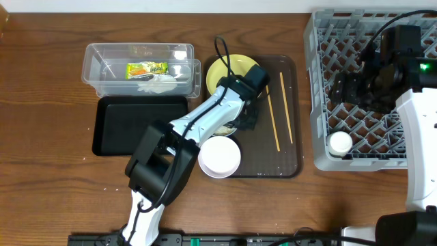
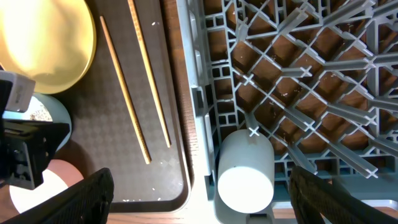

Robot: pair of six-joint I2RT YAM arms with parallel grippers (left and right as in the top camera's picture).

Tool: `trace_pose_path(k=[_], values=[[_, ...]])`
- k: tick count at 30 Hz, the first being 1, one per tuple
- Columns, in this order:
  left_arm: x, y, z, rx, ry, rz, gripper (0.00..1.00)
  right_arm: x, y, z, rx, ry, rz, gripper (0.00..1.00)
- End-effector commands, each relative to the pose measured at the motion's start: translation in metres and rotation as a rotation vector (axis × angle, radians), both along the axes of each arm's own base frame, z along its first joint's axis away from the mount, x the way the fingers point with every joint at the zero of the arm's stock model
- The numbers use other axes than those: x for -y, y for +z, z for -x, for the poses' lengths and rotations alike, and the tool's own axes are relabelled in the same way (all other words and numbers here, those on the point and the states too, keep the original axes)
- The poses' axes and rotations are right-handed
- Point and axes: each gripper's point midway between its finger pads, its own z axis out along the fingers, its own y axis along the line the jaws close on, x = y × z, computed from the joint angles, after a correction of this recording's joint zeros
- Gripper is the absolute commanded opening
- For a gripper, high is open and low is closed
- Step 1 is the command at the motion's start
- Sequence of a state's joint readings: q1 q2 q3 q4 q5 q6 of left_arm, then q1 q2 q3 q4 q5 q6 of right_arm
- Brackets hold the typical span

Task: Sort waste into correct bins and load items into the dishwasher rack
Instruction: 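Grasp light-blue rice bowl with left gripper and lift it, then tip light-blue bowl with left gripper to pour rice onto black tray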

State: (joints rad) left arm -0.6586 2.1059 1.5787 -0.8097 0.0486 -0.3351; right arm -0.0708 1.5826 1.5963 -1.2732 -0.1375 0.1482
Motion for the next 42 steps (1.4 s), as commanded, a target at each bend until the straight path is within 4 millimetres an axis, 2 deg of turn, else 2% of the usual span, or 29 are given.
trace_pose_path(k=[1, 3, 9, 12, 20, 23, 28, 31, 36, 42], values=[[-0.006, -0.010, 0.005, -0.012, 0.018, -0.027, 0.10, 0.002, 0.006, -0.001, 0.018, 0.010, 0.012, 0.87], [-0.005, -0.009, 0.004, -0.010, 0.019, -0.025, 0.06, 0.002, 0.006, -0.001, 0.018, 0.010, 0.012, 0.87], [-0.004, -0.007, 0.005, -0.015, 0.017, -0.013, 0.06, 0.002, 0.006, -0.001, 0.018, 0.010, 0.012, 0.87], [0.002, 0.004, 0.007, -0.023, 0.012, 0.024, 0.06, 0.002, 0.006, -0.001, 0.019, 0.010, 0.012, 0.87], [0.007, 0.069, -0.001, 0.077, 0.010, 0.115, 0.06, 0.002, 0.006, -0.001, 0.019, 0.010, 0.012, 0.87], [0.005, 0.096, -0.003, 0.126, 0.016, 0.158, 0.06, 0.002, 0.006, -0.001, 0.019, 0.010, 0.012, 0.87], [-0.006, 0.130, -0.003, 0.174, 0.036, 0.202, 0.06, 0.002, 0.006, -0.001, 0.019, 0.014, 0.013, 0.87], [-0.022, 0.146, 0.002, 0.158, 0.066, 0.232, 0.06, 0.002, 0.006, -0.001, 0.020, 0.017, 0.014, 0.87], [-0.074, 0.164, 0.009, 0.086, 0.165, 0.258, 0.06, 0.002, 0.006, -0.001, 0.019, 0.017, 0.014, 0.87], [-0.127, 0.166, 0.014, -0.030, 0.176, 0.385, 0.06, 0.001, 0.006, -0.001, 0.019, 0.019, 0.014, 0.87]])
